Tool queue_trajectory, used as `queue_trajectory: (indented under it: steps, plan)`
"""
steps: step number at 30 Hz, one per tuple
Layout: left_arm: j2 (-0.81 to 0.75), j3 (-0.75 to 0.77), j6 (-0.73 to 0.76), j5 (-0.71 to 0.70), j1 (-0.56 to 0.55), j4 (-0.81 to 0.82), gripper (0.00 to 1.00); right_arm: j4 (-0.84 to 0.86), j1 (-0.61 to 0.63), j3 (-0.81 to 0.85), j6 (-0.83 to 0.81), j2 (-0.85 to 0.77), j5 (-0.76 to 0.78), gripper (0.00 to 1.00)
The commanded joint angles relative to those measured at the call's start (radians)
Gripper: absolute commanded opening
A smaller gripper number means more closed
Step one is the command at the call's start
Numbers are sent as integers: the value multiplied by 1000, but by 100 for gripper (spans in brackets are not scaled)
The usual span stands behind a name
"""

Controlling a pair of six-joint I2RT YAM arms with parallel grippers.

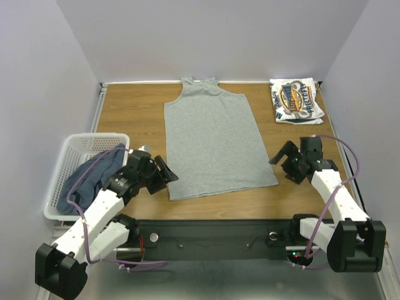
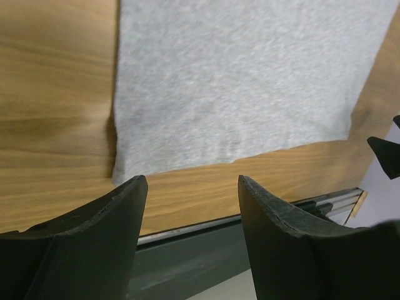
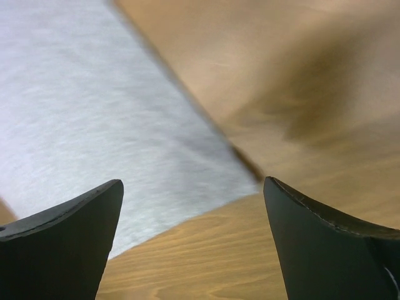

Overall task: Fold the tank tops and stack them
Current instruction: Flatten the tank top out, then fold the tank top

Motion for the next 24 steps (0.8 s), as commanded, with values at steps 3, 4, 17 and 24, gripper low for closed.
queue_trajectory:
  steps: [3, 4, 17, 24]
  plan:
    - [32, 118, 77, -70, -6, 3, 71, 21, 297, 217, 44, 63, 173, 100]
    - [48, 151, 92, -82, -6, 7, 71, 23, 444, 284, 57, 125, 280, 100]
    - [216, 449, 212, -277, 9, 125, 73, 242, 808, 647, -85, 543, -18, 100]
    - [313, 527, 241, -266, 50, 200, 74, 262, 808, 682, -122, 560, -84, 100]
